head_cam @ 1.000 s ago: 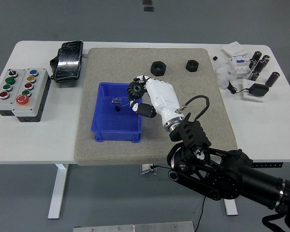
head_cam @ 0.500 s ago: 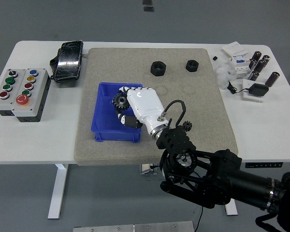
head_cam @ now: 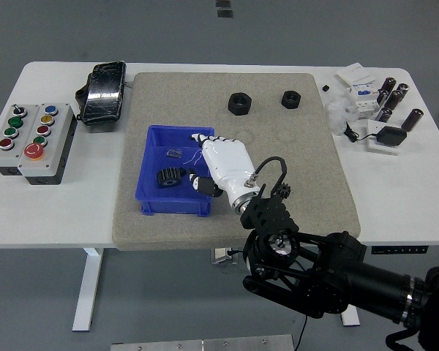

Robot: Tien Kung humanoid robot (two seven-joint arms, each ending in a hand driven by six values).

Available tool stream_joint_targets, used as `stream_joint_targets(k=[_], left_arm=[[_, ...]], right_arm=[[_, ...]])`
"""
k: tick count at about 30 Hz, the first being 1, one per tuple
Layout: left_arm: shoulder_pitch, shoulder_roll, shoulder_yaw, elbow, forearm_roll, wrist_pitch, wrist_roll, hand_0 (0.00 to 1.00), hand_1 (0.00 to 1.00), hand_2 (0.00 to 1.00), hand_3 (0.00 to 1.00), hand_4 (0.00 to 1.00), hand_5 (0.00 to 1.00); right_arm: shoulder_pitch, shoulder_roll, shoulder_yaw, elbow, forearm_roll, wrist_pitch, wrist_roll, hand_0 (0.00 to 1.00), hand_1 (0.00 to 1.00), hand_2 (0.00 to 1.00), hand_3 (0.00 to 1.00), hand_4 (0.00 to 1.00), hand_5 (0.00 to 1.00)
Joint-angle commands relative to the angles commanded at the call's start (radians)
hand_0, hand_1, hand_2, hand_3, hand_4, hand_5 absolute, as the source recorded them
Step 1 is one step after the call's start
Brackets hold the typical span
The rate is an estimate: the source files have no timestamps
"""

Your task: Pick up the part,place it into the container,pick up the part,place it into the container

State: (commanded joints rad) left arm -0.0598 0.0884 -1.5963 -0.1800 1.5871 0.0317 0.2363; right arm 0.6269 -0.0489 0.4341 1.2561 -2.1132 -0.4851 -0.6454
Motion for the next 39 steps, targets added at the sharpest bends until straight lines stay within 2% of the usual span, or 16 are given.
stream_joint_targets(k=[2,3,8,9,11,14,15,21,26,27,32,33,38,39], left_arm=[[0.0,0.0,0.002,0.0,-0.003,0.0,-0.001,0.63,0.551,0.536,0.617,0.696,0.481],[0.001,0.0,0.004,0.0,-0.007,0.001,-0.002,0.629,0.552,0.536,0.617,0.695,0.48],[0.008,0.001,0.003,0.0,-0.011,0.003,-0.001,0.629,0.552,0.536,0.617,0.695,0.48],[0.01,0.001,0.002,0.0,-0.011,0.003,0.0,0.63,0.552,0.535,0.617,0.696,0.48],[0.012,0.0,-0.001,0.0,-0.007,0.003,0.001,0.63,0.552,0.535,0.617,0.696,0.48],[0.011,-0.001,0.001,0.0,-0.012,0.004,-0.001,0.63,0.552,0.535,0.617,0.696,0.48],[0.011,-0.002,0.001,0.0,-0.012,0.004,-0.002,0.629,0.551,0.535,0.617,0.696,0.481],[0.009,-0.002,0.008,0.0,-0.017,0.003,-0.006,0.63,0.551,0.535,0.617,0.696,0.481],[0.011,0.0,0.014,0.0,-0.023,0.004,-0.007,0.63,0.551,0.535,0.617,0.696,0.481],[0.011,0.001,0.013,0.0,-0.023,0.004,-0.007,0.63,0.551,0.536,0.617,0.695,0.481],[0.009,0.002,0.015,0.0,-0.025,0.003,-0.008,0.63,0.551,0.536,0.617,0.695,0.481],[0.009,0.002,0.016,0.0,-0.026,0.003,-0.008,0.63,0.551,0.536,0.617,0.695,0.479],[0.008,0.001,0.015,0.0,-0.024,0.003,-0.007,0.63,0.551,0.536,0.617,0.695,0.479],[0.009,0.001,0.014,0.0,-0.023,0.002,-0.007,0.63,0.552,0.536,0.617,0.695,0.481]], right_arm=[[-0.02,-0.034,0.04,0.03,0.009,-0.006,0.0,0.62,0.739,0.757,0.833,0.644,0.284],[-0.03,-0.052,0.056,0.044,0.013,-0.003,0.0,0.593,0.727,0.753,0.826,0.728,0.334],[-0.096,-0.152,0.115,0.101,0.02,0.025,0.0,0.593,0.727,0.753,0.826,0.728,0.334],[-0.109,-0.166,0.124,0.106,0.022,0.026,0.0,0.569,0.722,0.756,0.83,0.771,0.382],[-0.147,-0.191,0.147,0.115,0.036,0.021,0.0,0.569,0.722,0.756,0.83,0.771,0.382],[-0.196,-0.209,0.176,0.117,0.065,0.005,0.0,0.569,0.722,0.756,0.83,0.771,0.382],[-0.208,-0.212,0.182,0.116,0.073,0.002,0.0,0.557,0.716,0.756,0.821,0.837,0.457],[-0.261,-0.227,0.203,0.094,0.111,-0.008,0.001,0.548,0.706,0.749,0.811,0.84,0.453],[-0.275,-0.23,0.198,0.062,0.159,-0.01,0.023,0.548,0.706,0.749,0.811,0.84,0.453],[-0.275,-0.229,0.197,0.058,0.163,-0.01,0.025,0.511,0.66,0.683,0.766,0.836,0.474],[-0.266,-0.222,0.186,0.043,0.178,-0.019,0.034,0.511,0.66,0.683,0.766,0.836,0.474],[-0.265,-0.219,0.184,0.039,0.181,-0.02,0.036,0.437,0.594,0.597,0.682,0.555,0.255],[-0.265,-0.214,0.176,0.029,0.198,-0.025,0.047,0.437,0.594,0.597,0.682,0.555,0.255],[-0.265,-0.214,0.174,0.028,0.201,-0.027,0.049,0.407,0.546,0.553,0.654,0.545,0.063]])
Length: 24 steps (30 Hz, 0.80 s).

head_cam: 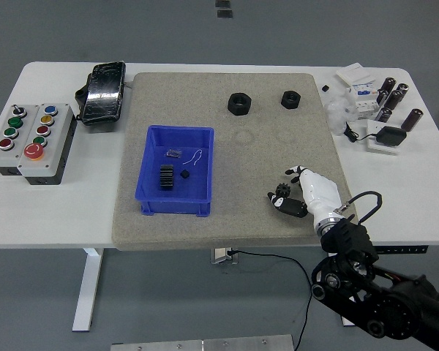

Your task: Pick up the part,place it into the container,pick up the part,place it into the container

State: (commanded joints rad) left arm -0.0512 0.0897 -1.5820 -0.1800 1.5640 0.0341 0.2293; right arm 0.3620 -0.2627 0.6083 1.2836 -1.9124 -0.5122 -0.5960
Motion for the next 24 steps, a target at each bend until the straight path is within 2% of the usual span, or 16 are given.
stream_joint_targets(k=[5,6,11,12,19,24], left_arm=[[0.001,0.001,-0.001,0.0,0.001,0.0,0.001,0.63,0.552,0.536,0.617,0.695,0.481],[0.001,0.002,-0.001,0.0,0.001,0.0,0.0,0.63,0.552,0.536,0.617,0.693,0.48],[0.0,0.002,0.0,0.0,-0.002,0.0,-0.001,0.63,0.552,0.536,0.617,0.693,0.48],[0.0,0.002,0.0,0.0,-0.002,0.0,-0.002,0.629,0.552,0.535,0.618,0.692,0.479],[-0.001,0.002,0.0,0.0,-0.003,0.0,-0.002,0.629,0.551,0.534,0.618,0.691,0.48],[0.0,0.002,-0.003,0.0,-0.001,0.0,0.0,0.63,0.551,0.535,0.618,0.691,0.481]], right_arm=[[0.002,0.0,-0.008,-0.006,0.009,0.005,0.004,0.407,0.546,0.553,0.654,0.545,0.063],[0.002,0.0,-0.009,-0.007,0.009,0.009,0.003,0.41,0.519,0.518,0.579,0.496,0.002],[0.004,0.0,-0.013,-0.008,0.003,0.015,-0.002,0.41,0.519,0.518,0.579,0.496,0.002],[0.004,-0.001,-0.013,-0.008,-0.002,0.013,-0.003,0.414,0.51,0.491,0.494,0.461,0.002],[0.018,-0.008,-0.008,0.005,-0.027,-0.017,-0.004,0.405,0.509,0.478,0.475,0.446,0.002],[0.073,0.005,-0.016,0.041,-0.063,-0.044,-0.02,0.414,0.511,0.476,0.469,0.435,0.002]])
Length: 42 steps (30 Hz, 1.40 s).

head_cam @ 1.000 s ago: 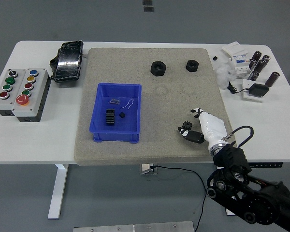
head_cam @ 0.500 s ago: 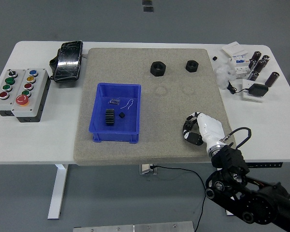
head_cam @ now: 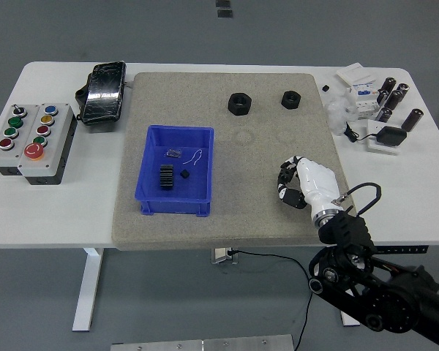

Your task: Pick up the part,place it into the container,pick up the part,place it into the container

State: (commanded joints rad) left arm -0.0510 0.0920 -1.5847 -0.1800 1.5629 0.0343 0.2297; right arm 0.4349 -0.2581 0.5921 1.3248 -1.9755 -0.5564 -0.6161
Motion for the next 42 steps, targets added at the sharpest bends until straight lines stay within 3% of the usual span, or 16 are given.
stream_joint_targets(k=[11,12,17,18,21,23,24,29,30,34,38,41,42], left_arm=[[-0.006,-0.001,-0.001,0.0,0.005,-0.002,0.003,0.629,0.551,0.534,0.618,0.691,0.482],[-0.006,-0.001,-0.001,0.0,0.005,-0.002,0.004,0.629,0.551,0.534,0.619,0.694,0.485],[-0.002,0.0,-0.001,0.0,0.0,-0.001,0.006,0.629,0.551,0.534,0.619,0.694,0.485],[-0.001,0.001,-0.001,0.0,-0.002,0.0,0.007,0.629,0.551,0.534,0.619,0.694,0.491],[0.0,0.002,-0.003,0.0,-0.004,0.001,0.007,0.629,0.551,0.534,0.619,0.694,0.491],[0.0,0.002,-0.003,0.0,-0.005,0.001,0.007,0.629,0.551,0.534,0.619,0.694,0.491],[0.0,0.002,-0.004,0.0,-0.005,0.001,0.007,0.629,0.551,0.534,0.62,0.693,0.491],[-0.001,-0.001,-0.008,0.0,-0.001,0.001,0.006,0.629,0.551,0.534,0.62,0.693,0.491],[-0.001,-0.001,-0.008,0.0,-0.001,0.001,0.006,0.629,0.551,0.533,0.62,0.692,0.492],[-0.002,0.0,-0.008,0.0,-0.001,0.001,0.005,0.629,0.551,0.533,0.62,0.692,0.492],[-0.001,0.002,-0.008,0.0,-0.004,0.002,0.004,0.629,0.551,0.534,0.62,0.693,0.494],[0.0,0.003,-0.006,0.0,-0.009,0.002,0.003,0.629,0.551,0.534,0.62,0.693,0.494],[0.0,0.004,-0.005,0.0,-0.009,0.003,0.003,0.629,0.551,0.534,0.62,0.695,0.494]], right_arm=[[0.177,0.107,-0.156,0.05,-0.057,-0.022,-0.022,0.463,0.526,0.487,0.465,0.426,0.002],[0.188,0.119,-0.173,0.046,-0.052,-0.017,-0.016,0.647,0.704,0.691,0.649,0.573,0.002],[0.225,0.177,-0.23,-0.016,0.006,0.017,0.029,0.647,0.704,0.691,0.649,0.573,0.002],[0.231,0.191,-0.239,-0.037,0.023,0.029,0.04,0.753,0.812,0.837,0.718,0.466,0.186],[0.238,0.213,-0.255,-0.075,0.055,0.051,0.054,0.753,0.812,0.837,0.718,0.466,0.186],[0.239,0.218,-0.264,-0.089,0.071,0.057,0.059,0.753,0.812,0.837,0.718,0.466,0.186],[0.24,0.22,-0.267,-0.092,0.075,0.057,0.06,0.821,0.975,0.998,0.942,0.707,0.312],[0.236,0.222,-0.263,-0.093,0.066,0.029,0.063,0.821,0.975,0.998,0.942,0.707,0.312],[0.234,0.223,-0.258,-0.091,0.065,0.023,0.065,0.831,0.988,0.998,0.963,0.779,0.359],[0.218,0.221,-0.224,-0.08,0.078,-0.014,0.086,0.831,0.988,0.998,0.963,0.779,0.359],[0.177,0.2,-0.147,-0.045,0.148,-0.088,0.159,0.807,0.961,0.998,0.935,0.777,0.363],[0.13,0.167,-0.075,0.0,0.217,-0.089,0.228,0.807,0.961,0.998,0.935,0.777,0.363],[0.115,0.156,-0.051,0.014,0.24,-0.089,0.25,0.744,0.883,0.902,0.858,0.783,0.39]])
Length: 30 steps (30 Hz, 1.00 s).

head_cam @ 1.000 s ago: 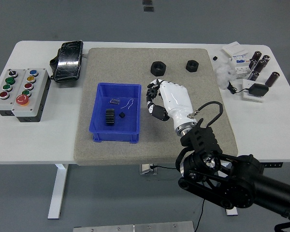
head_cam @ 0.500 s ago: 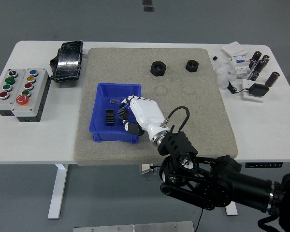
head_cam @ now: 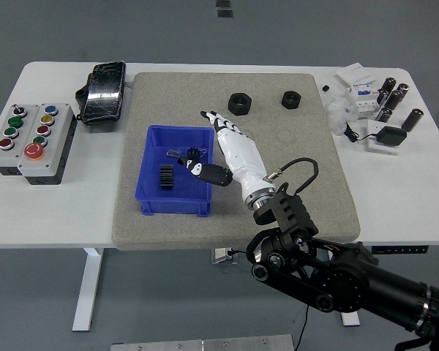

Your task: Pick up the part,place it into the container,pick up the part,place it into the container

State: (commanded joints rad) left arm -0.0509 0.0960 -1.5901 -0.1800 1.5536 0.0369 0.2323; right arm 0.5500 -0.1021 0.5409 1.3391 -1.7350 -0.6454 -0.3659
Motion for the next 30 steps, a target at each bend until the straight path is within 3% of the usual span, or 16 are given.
stream_joint_targets(k=[5,6,7,15,23,30], left_arm=[[0.002,0.004,0.004,0.0,-0.007,0.001,-0.001,0.629,0.551,0.534,0.62,0.695,0.494],[0.003,0.005,0.004,0.0,-0.008,0.001,-0.001,0.629,0.551,0.534,0.62,0.696,0.495],[0.005,0.007,0.004,0.0,-0.008,0.001,-0.001,0.629,0.551,0.534,0.62,0.696,0.495],[0.011,0.015,-0.002,0.0,0.0,-0.001,0.001,0.629,0.551,0.534,0.62,0.697,0.494],[0.011,0.017,-0.002,0.0,0.011,-0.006,0.001,0.629,0.551,0.534,0.619,0.698,0.494],[0.014,0.012,-0.003,0.0,0.012,-0.008,0.001,0.629,0.551,0.534,0.619,0.698,0.491]], right_arm=[[-0.093,-0.063,0.138,0.086,0.113,0.0,0.12,0.744,0.883,0.902,0.858,0.783,0.39],[-0.112,-0.072,0.165,0.098,0.132,0.0,0.142,0.716,0.832,0.842,0.821,0.784,0.414],[-0.133,-0.08,0.195,0.109,0.153,0.0,0.166,0.716,0.832,0.842,0.821,0.784,0.414],[-0.288,-0.121,0.409,0.135,0.294,0.0,0.329,0.708,0.82,0.833,0.805,0.771,0.422],[-0.383,-0.132,0.573,0.148,0.334,0.0,0.39,0.7,0.81,0.824,0.797,0.785,0.455],[-0.422,-0.136,0.644,0.16,0.324,0.0,0.404,0.695,0.794,0.814,0.788,0.782,0.47]])
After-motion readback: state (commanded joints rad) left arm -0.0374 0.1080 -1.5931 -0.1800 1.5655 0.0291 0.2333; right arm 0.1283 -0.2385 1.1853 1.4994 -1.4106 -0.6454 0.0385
